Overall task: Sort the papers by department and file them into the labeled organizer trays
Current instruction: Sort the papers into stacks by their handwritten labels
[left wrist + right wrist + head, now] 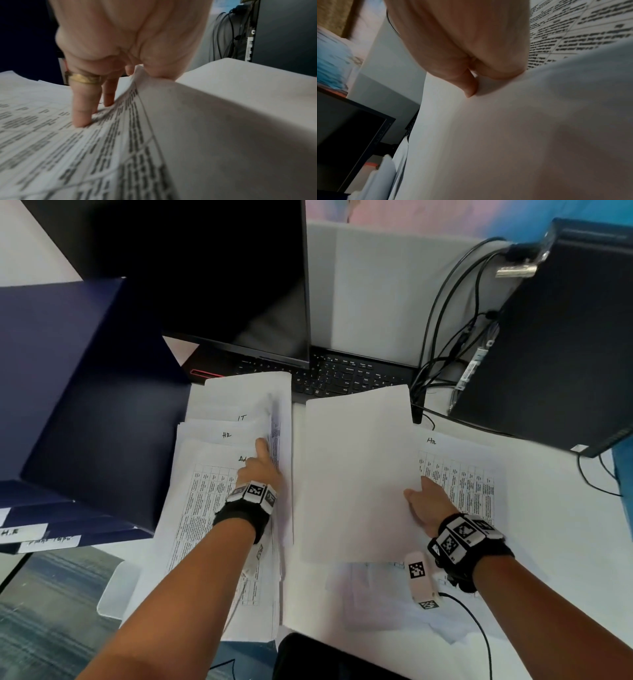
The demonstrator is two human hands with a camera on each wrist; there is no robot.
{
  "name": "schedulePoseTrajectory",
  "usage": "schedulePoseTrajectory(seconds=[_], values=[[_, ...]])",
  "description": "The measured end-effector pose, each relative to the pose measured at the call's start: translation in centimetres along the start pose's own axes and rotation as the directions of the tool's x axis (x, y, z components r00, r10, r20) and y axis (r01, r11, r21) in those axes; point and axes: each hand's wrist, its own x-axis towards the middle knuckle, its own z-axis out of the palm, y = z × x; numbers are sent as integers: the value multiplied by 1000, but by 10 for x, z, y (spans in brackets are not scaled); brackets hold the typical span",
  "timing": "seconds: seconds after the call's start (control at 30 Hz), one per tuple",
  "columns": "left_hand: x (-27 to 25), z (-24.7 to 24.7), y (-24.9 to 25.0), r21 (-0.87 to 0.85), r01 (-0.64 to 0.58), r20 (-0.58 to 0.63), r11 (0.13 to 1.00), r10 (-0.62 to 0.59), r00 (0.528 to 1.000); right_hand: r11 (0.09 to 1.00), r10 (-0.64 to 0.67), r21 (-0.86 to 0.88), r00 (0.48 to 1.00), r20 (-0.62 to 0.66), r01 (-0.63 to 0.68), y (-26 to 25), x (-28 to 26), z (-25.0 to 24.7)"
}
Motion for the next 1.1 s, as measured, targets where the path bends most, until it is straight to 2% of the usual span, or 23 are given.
schedulePoseTrajectory(seconds=[0.2, 0.3, 0.43, 0.5, 0.67, 0.8, 0.93, 1.1], values=[[-3, -15, -23, -213, -109, 51, 971, 123, 991, 1000, -1, 1, 999, 43, 1, 12, 18, 1], [2, -16, -25, -115, -98, 69, 988, 107, 992, 1000, 5, 3, 999, 41, -5, 21, 32, 1], [-5, -11, -14, -88, -53, 70, 995, 59, 996, 1000, 7, -4, 1000, 12, -7, 25, 38, 3], [-5, -5, -5, -4, -53, 75, 999, 53, 996, 1000, -1, -17, 1000, 5, 1, 32, 49, 4], [2, 1, 7, 105, -79, 33, 991, 76, 997, 999, -13, -36, 1000, -14, 12, 27, 42, 5], [3, 1, 7, 157, -84, 44, 984, 77, 996, 1000, -7, 5, 1000, -24, 7, 23, 33, 6], [5, -5, 2, 128, -67, 50, 990, 61, 997, 1000, -3, 24, 999, -35, 4, 14, 17, 5], [6, -22, -27, -80, -65, 47, 995, 69, 997, 998, -10, 54, 999, -44, 13, 12, 13, 5]])
